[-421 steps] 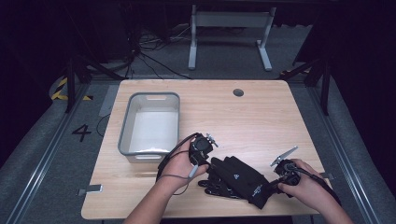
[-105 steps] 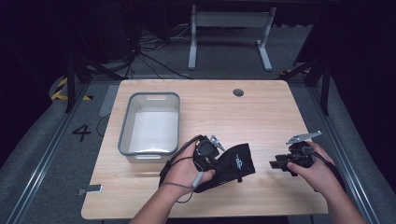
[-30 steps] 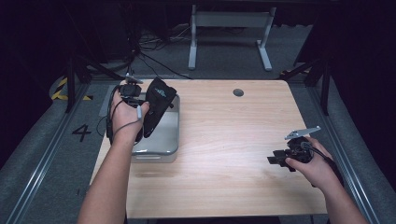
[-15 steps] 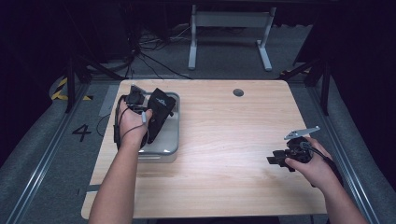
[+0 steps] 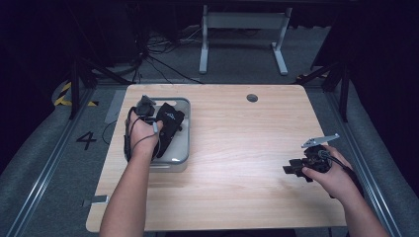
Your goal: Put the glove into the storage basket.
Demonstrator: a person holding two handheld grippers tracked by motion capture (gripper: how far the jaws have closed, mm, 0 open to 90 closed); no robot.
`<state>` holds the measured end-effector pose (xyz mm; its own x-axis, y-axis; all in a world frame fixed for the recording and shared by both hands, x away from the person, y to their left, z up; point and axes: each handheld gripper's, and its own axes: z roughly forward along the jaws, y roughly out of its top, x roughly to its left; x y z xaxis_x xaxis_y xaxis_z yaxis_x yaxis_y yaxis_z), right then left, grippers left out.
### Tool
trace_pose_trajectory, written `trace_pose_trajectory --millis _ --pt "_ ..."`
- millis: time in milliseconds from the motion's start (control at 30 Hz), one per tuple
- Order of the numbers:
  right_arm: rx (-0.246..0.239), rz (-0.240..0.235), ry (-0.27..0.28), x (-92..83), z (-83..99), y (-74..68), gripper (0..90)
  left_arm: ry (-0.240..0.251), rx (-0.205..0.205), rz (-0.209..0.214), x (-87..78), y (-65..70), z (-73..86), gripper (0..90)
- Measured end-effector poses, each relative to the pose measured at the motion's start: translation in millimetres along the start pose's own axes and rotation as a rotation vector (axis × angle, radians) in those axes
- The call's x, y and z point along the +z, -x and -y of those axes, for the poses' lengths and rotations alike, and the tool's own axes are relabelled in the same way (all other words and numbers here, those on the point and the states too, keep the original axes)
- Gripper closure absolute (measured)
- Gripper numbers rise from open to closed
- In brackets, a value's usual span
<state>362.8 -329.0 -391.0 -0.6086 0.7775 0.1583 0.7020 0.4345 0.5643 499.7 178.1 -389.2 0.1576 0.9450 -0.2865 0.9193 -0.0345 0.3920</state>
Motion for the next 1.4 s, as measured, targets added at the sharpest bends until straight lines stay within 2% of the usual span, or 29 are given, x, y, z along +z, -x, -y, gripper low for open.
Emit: trace_pose_trajectory --millis 167,200,267,333,367,400,433,500,667,833,967,1067,1200,1300,1400 --pt "-0.001 0.000 0.000 -0.1 0.1 -0.3 56.1 -0.024 -0.007 -0.021 4.6 1.2 0.2 64.5" --pt "-0.001 0.000 0.001 -0.2 0.2 -0.4 56.1 -0.025 -0.008 -0.025 5.4 1.6 0.3 61.4" --pt "0.004 0.001 0.004 -0.7 0.4 -0.4 56.1 -0.019 -0.003 -0.021 6.6 2.1 0.2 58.8" --pt "0.005 0.002 0.005 -0.9 0.6 -0.1 56.1 -0.016 0.007 -0.012 6.3 2.2 0.1 60.4" --pt "0.005 0.003 0.004 -1.1 0.7 0.1 56.1 -0.008 0.002 -0.006 5.8 2.9 0.0 58.7" --pt "0.006 0.003 0.005 -1.3 0.8 0.3 56.1 -0.002 0.014 -0.014 5.0 3.7 -0.2 48.2" --pt "0.006 0.003 0.005 -1.3 0.8 0.3 56.1 0.000 0.026 -0.025 3.9 4.5 -0.5 48.2" --pt "0.005 0.003 0.005 -1.5 0.7 0.1 56.1 0.024 0.044 -0.054 1.5 6.5 -0.9 39.4" --pt "0.006 0.002 0.007 -2.4 0.8 -0.1 56.1 0.055 0.069 -0.063 -6.8 11.3 -0.3 36.3" --pt "0.009 0.004 0.009 -3.0 1.0 0.3 56.0 0.071 0.129 -0.061 -21.0 21.0 0.7 36.9" --pt "0.006 0.008 0.019 -5.6 1.0 0.5 56.0 0.091 0.187 -0.027 -36.9 31.4 5.2 36.5" --pt "0.006 0.015 0.028 -7.7 1.1 1.0 56.1 0.122 0.223 0.023 -48.3 40.7 11.5 36.4" --pt "0.007 0.019 0.024 -6.9 1.5 1.6 56.1 0.133 0.323 0.070 -59.3 56.7 19.2 36.8" --pt "0.002 0.014 0.019 -6.2 1.2 0.5 56.1 0.141 0.379 0.102 -68.2 70.5 26.6 37.5" --pt "0.002 0.013 0.020 -6.1 0.9 0.3 56.1 0.129 0.435 0.136 -75.0 83.6 34.3 37.1"
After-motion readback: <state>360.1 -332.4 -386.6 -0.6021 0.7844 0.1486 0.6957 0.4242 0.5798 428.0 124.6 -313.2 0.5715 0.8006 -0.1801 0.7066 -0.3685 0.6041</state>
